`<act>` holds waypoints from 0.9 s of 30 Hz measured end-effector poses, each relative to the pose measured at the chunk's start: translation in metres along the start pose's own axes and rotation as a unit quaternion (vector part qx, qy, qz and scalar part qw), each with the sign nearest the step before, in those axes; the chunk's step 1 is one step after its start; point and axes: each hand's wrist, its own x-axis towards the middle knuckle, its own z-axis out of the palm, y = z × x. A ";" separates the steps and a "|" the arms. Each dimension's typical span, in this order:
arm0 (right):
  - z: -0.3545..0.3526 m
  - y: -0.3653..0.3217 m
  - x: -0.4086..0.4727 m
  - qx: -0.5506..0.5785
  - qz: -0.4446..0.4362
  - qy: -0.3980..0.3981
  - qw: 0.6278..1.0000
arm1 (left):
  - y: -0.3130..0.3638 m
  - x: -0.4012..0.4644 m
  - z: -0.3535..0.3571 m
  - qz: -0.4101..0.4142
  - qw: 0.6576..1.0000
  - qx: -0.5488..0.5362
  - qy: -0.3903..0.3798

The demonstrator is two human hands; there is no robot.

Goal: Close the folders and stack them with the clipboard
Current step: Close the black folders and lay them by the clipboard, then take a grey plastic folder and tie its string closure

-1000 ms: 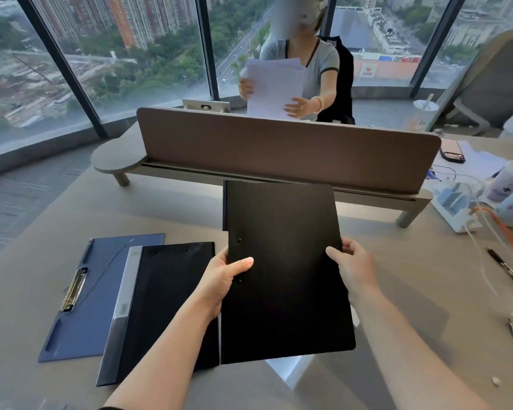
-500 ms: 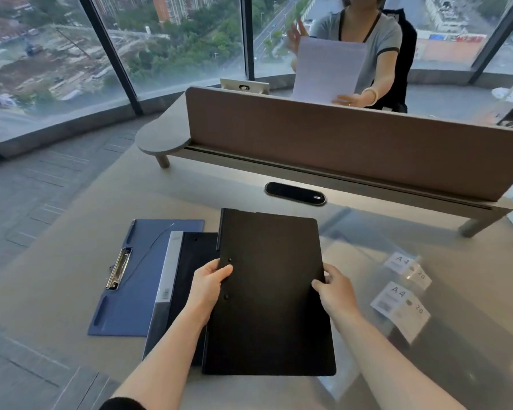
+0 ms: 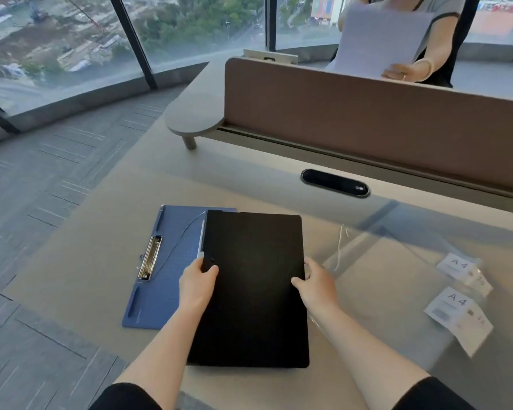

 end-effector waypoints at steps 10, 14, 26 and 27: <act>0.037 -0.006 0.014 -0.059 0.048 -0.026 0.997 | -0.018 0.027 -0.010 0.004 0.995 0.097 0.022; 0.042 -0.003 0.013 -0.085 0.058 -0.022 0.994 | -0.018 0.023 -0.005 -0.003 0.991 0.131 0.042; 0.044 0.007 0.011 -0.123 0.020 -0.007 0.992 | -0.011 0.013 -0.001 0.028 0.981 0.160 0.102; 0.042 0.007 0.009 -0.111 0.017 -0.005 0.994 | -0.009 0.011 0.000 0.050 0.978 0.169 0.108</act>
